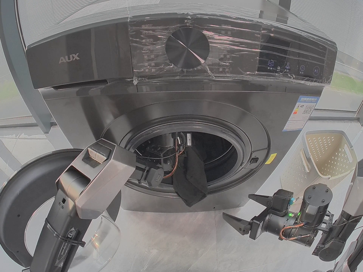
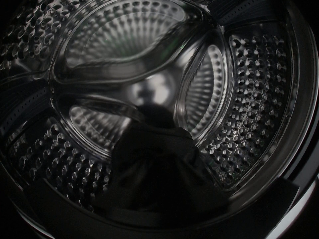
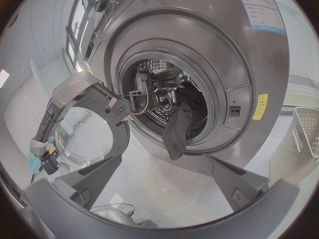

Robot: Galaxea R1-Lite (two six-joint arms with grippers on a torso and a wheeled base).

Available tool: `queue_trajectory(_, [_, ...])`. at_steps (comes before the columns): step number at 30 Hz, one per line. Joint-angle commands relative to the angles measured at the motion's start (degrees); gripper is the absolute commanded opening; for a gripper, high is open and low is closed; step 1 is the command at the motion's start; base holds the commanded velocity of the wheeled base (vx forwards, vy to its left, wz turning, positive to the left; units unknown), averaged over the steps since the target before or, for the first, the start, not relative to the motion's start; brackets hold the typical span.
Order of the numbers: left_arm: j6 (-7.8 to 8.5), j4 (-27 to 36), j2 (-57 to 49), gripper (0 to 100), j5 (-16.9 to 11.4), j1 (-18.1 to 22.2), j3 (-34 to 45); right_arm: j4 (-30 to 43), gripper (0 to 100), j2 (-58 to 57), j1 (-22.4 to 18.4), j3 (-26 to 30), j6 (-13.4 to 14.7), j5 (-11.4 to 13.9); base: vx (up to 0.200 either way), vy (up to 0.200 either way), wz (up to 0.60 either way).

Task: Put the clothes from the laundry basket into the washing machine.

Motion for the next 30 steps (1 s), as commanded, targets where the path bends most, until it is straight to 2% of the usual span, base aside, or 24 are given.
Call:
queue_trajectory(1, [-0.34,0.1,0.5,100,0.0,-0.3,1.0,0.0,100,0.0,-0.1,-0.1,0.0,0.1,0.0,0.0,0.0])
queue_trajectory(7, [-0.26,2.4,-5.0,100,-0.3,-2.5,11.3,0.0,100,0.1,-0.2,-0.1,0.0,0.1,0.0,0.0,0.0])
queue_trajectory(8, [-0.26,2.8,-7.1,100,-1.0,-3.8,15.8,0.0,100,0.1,-0.1,-0.1,0.0,0.1,0.0,0.0,0.0])
queue_trajectory(10, [-0.26,2.8,-8.1,100,-1.6,-4.1,18.3,0.0,100,0.1,-0.1,-0.1,0.0,0.1,0.0,0.0,0.0])
queue_trajectory(11, [-0.34,2.7,-8.8,100,-2.8,-5.5,21.2,0.0,100,0.1,-0.1,-0.1,0.0,0.1,0.0,0.0,0.0])
queue_trajectory(17, [-0.26,3.0,-8.3,100,-3.3,-6.8,24.4,0.0,100,0.0,0.3,-0.1,0.0,0.1,0.0,0.0,0.0])
queue_trajectory(24, [0.36,2.7,-5.6,100,-3.4,-6.5,24.1,0.0,100,0.0,0.4,-0.1,0.0,0.1,0.0,0.0,0.0])
queue_trajectory(25, [0.36,2.7,-5.3,0,-3.4,-6.5,24.1,0.0,100,0.0,0.5,-0.1,0.0,0.1,0.0,0.0,0.0])
queue_trajectory(30, [0.36,2.4,-3.4,0,-3.4,-6.3,23.6,0.0,100,-0.8,0.5,-0.4,0.0,0.1,0.0,0.0,0.0])
